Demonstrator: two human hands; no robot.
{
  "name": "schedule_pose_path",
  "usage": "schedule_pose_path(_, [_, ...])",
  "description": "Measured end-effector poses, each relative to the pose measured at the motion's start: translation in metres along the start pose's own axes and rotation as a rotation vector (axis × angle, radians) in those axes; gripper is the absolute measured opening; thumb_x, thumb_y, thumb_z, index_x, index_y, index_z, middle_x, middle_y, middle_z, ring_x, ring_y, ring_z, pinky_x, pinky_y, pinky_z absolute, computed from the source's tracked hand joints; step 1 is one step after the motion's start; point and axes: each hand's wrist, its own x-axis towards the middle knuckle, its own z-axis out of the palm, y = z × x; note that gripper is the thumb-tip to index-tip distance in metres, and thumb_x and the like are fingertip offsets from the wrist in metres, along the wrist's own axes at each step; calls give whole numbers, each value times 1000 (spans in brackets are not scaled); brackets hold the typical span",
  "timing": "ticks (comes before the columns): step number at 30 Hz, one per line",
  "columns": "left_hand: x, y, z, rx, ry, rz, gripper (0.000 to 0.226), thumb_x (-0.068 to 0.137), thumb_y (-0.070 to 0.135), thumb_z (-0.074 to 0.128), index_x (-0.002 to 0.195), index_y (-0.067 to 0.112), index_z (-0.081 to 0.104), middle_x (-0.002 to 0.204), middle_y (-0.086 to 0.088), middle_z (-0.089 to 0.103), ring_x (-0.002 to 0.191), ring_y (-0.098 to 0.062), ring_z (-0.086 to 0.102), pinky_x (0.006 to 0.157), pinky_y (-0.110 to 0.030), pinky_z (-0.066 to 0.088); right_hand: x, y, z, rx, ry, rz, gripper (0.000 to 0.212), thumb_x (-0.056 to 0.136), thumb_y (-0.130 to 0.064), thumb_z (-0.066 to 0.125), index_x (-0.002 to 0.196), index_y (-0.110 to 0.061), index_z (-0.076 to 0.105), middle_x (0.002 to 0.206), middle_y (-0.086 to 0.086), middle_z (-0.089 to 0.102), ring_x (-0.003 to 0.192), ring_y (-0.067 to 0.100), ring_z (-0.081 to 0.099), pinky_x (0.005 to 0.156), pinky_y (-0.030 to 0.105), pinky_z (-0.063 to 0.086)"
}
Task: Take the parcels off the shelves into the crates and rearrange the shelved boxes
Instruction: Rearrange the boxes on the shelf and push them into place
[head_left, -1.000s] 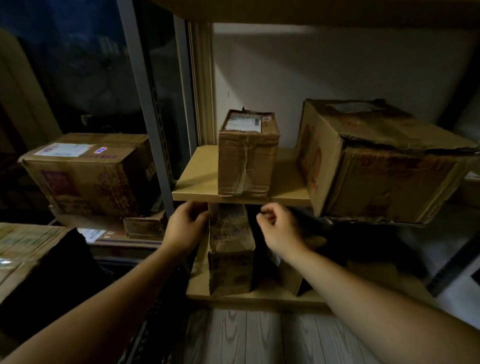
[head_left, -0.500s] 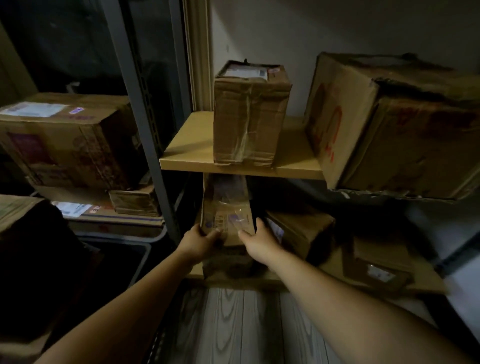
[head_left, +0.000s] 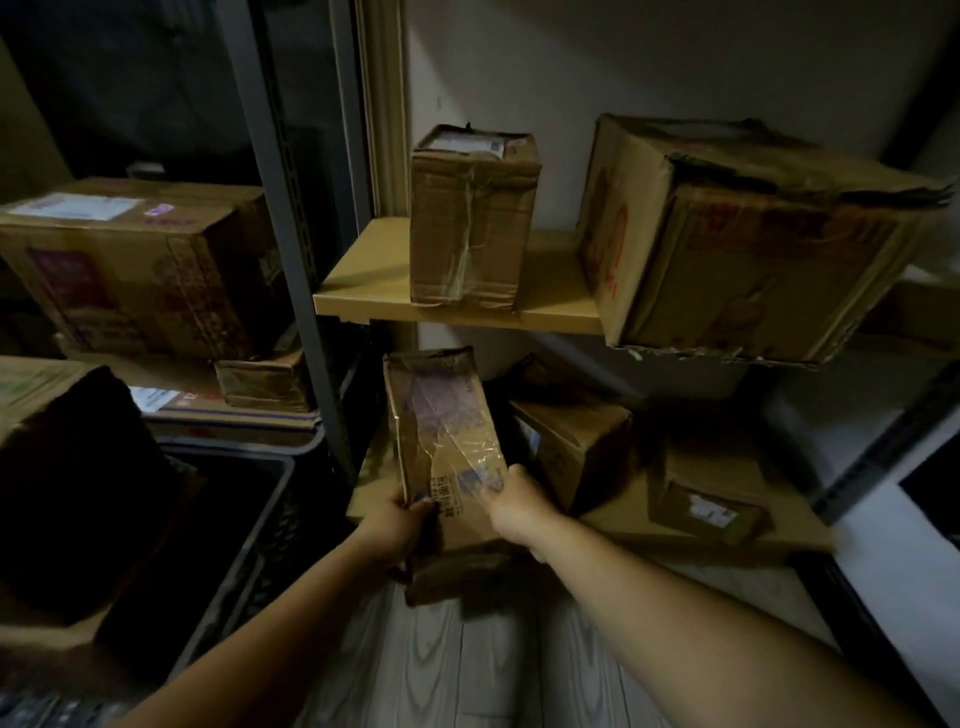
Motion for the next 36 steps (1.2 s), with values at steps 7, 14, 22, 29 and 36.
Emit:
schedule_pose_path(7, [-10,-2,27,-14,5,90,54,86,56,49,131,26,51,116,-3,65,95,-16,65,86,-36,52,3,31,-31,136,57,-59,25,102,-23,36,123,-16,47,118,7,55,96,18,51,76,32,40])
schedule_pose_path(14, [-16,1,44,31,305,152,45,99,42,37,139,22,44,136,-7,51,117,-25,53,93,-38,45,6,56,-55,289,37,-112,32,102,-25,35,131,-19,46,118,4,53,96,15,48,76,31,37])
schedule_pose_path(22, [-28,-39,41,17,340,-68,60,88,45,59,137,13,43,115,-11,59,87,-21,62,69,-33,52,-2,77,-67,348,-79,-120,32,102,-25,35,128,-18,50,120,8,57,111,25,53,87,36,41])
schedule_pose_path(29, [-36,-48,36,-184,348,-134,73,77,36,75,132,2,42,110,-12,58,87,-26,62,69,-37,54,-19,70,-72,293,-70,-254,43,103,-20,34,145,-29,34,150,4,30,134,24,36,104,36,34])
schedule_pose_path(36, [-14,-72,25,-135,515,-62,75,43,46,87,105,13,60,110,-13,62,89,-29,66,75,-42,59,-25,73,-52,66,-113,-259,80,80,-69,49,134,-10,50,145,7,39,130,27,41,110,35,32])
